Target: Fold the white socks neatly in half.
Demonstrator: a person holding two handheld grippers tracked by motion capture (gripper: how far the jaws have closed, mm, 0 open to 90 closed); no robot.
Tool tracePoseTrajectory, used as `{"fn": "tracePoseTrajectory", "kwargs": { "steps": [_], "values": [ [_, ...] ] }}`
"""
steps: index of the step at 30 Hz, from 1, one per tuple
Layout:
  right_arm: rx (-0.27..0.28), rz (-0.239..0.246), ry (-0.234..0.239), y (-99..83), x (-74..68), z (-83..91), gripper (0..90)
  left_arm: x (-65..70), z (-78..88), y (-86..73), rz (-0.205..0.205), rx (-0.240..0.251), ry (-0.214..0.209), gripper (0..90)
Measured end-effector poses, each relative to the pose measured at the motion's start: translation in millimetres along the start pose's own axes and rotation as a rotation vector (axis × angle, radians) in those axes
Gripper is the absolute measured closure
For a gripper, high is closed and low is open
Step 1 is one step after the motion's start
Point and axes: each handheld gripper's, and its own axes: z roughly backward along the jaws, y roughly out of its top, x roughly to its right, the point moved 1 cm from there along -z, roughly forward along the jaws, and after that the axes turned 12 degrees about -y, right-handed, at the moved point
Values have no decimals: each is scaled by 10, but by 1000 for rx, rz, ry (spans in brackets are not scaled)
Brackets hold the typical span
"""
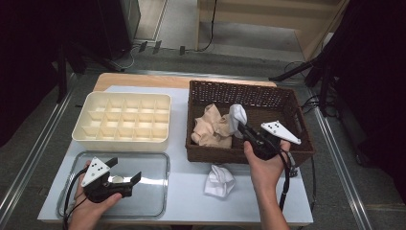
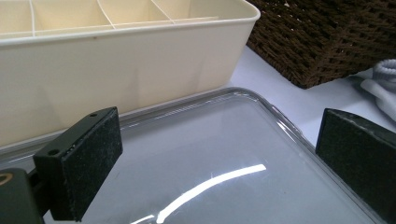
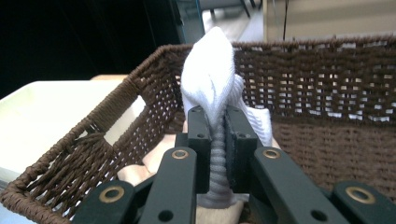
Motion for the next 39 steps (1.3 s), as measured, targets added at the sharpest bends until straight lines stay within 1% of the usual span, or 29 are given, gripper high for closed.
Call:
{"fn": "tracePoseTrajectory", "kwargs": {
  "steps": [2,6,7,9,11,16,20,25,31,39],
  "values": [
    [26,-3,3,-31,6,17,838,6,-3,-1,6,3,-3,13],
    [72,-10,29,-54,11,59,838,22,1,-6,1,6,-3,13],
    [83,-6,33,-49,6,77,838,24,0,-7,1,7,-3,13],
    [94,-4,43,-29,-3,117,838,22,-5,-8,3,7,-2,13],
    [102,1,40,-6,-12,159,838,23,-13,-13,4,6,-2,13],
    [119,-8,52,55,-40,306,838,22,-15,-21,-2,4,2,13],
    [128,-11,61,102,-71,462,838,27,-3,-16,7,14,1,13],
    [147,-20,79,147,-97,699,838,42,-5,-12,1,12,0,13],
    [138,-37,92,67,-113,971,838,82,-32,0,-7,8,-7,13],
    [153,-51,119,22,-132,1331,838,132,-69,23,-12,10,-14,13]
  ]
}}
